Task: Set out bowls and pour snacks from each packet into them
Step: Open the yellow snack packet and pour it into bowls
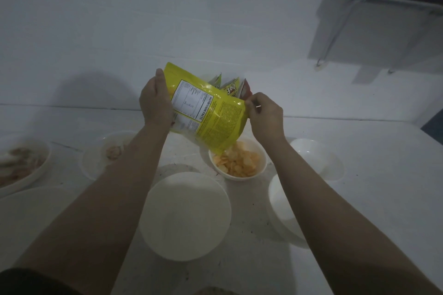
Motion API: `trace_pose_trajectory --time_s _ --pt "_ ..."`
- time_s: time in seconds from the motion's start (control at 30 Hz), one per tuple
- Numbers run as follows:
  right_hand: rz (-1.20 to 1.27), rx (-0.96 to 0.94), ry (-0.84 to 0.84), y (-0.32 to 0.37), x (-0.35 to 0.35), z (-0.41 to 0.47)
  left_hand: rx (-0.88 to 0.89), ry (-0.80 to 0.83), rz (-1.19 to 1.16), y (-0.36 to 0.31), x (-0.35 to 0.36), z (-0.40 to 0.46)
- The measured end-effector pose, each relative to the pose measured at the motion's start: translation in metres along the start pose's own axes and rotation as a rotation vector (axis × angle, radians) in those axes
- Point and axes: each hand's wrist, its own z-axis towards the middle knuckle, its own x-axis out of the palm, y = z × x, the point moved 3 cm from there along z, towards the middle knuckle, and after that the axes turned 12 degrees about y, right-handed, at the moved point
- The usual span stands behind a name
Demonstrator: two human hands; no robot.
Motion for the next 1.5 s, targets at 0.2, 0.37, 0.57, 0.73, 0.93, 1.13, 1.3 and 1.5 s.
trace_pose_trajectory --time_s 0.2,0.37,0.57,0.73,0.93,1.13,1.3,1.5 --pt "0.020 0.019 0.000 0.000 -0.002 0.004 -0.006 -0.002 -0.023 -0.001 0.000 -0.005" --pt "0.091 -0.019 -0.062 0.008 0.000 0.001 -0.019 -0.038 -0.053 -0.002 -0.006 -0.005" --pt "0.122 -0.085 -0.065 0.022 0.001 0.003 -0.063 -0.090 -0.107 -0.012 -0.017 -0.011" --pt "0.121 -0.140 -0.075 0.032 -0.005 0.003 -0.076 -0.124 -0.173 -0.020 -0.023 -0.021" --pt "0.157 -0.163 -0.066 0.029 -0.019 0.003 -0.053 -0.165 -0.201 -0.037 -0.016 -0.038" --pt "0.221 -0.209 -0.006 0.026 -0.027 0.003 -0.065 -0.249 -0.207 -0.044 -0.018 -0.055" --pt "0.261 -0.241 0.026 0.017 -0.034 0.002 -0.083 -0.324 -0.181 -0.048 -0.014 -0.073" --pt "0.325 -0.271 0.059 -0.004 -0.059 -0.001 -0.052 -0.380 -0.229 -0.062 0.014 -0.101"
